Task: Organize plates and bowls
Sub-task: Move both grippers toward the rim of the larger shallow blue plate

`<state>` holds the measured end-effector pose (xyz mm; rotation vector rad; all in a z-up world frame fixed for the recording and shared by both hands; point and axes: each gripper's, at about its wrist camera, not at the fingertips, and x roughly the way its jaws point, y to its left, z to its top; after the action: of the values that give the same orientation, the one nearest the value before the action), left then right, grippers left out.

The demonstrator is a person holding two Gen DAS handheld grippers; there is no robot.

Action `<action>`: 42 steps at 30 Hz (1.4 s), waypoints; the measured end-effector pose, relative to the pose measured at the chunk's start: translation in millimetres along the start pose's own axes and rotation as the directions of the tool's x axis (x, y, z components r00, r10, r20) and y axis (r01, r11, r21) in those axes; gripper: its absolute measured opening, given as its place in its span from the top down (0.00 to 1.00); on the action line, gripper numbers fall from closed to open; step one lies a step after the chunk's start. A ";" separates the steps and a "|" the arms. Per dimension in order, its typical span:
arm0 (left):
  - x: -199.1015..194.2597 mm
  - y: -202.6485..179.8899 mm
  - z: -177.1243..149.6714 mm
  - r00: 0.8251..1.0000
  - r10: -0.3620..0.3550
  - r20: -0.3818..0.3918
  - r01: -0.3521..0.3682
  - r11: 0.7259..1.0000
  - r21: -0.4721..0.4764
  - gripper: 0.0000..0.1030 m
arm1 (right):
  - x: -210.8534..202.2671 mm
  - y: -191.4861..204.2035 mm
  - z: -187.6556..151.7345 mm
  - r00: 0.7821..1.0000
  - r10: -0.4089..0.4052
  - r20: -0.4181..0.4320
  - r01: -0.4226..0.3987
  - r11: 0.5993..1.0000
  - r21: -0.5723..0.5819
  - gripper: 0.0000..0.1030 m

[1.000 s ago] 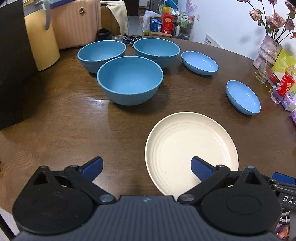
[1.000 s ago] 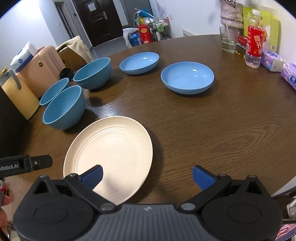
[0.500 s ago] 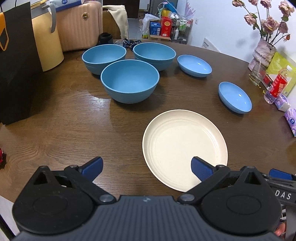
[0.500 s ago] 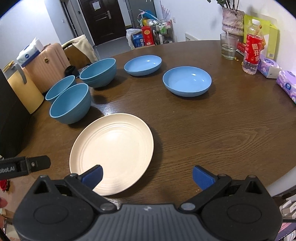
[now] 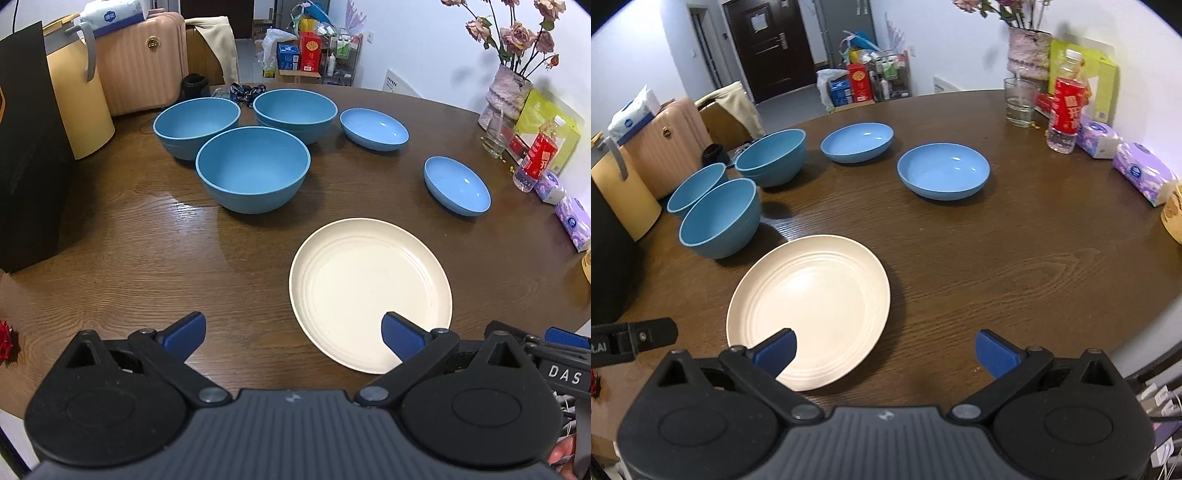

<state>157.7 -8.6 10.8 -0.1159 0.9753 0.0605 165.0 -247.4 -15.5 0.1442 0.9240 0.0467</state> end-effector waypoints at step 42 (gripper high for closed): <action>49.5 -156.1 83.9 0.993 0.098 -0.072 -0.111 0.974 -0.199 0.00 | 88.1 -112.3 166.3 0.992 0.071 -0.101 -0.095 0.961 -0.259 0.00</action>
<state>270.5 -153.0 27.4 -0.2554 1.0350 0.2549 348.3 -366.9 -2.6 -0.0672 0.9937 0.2554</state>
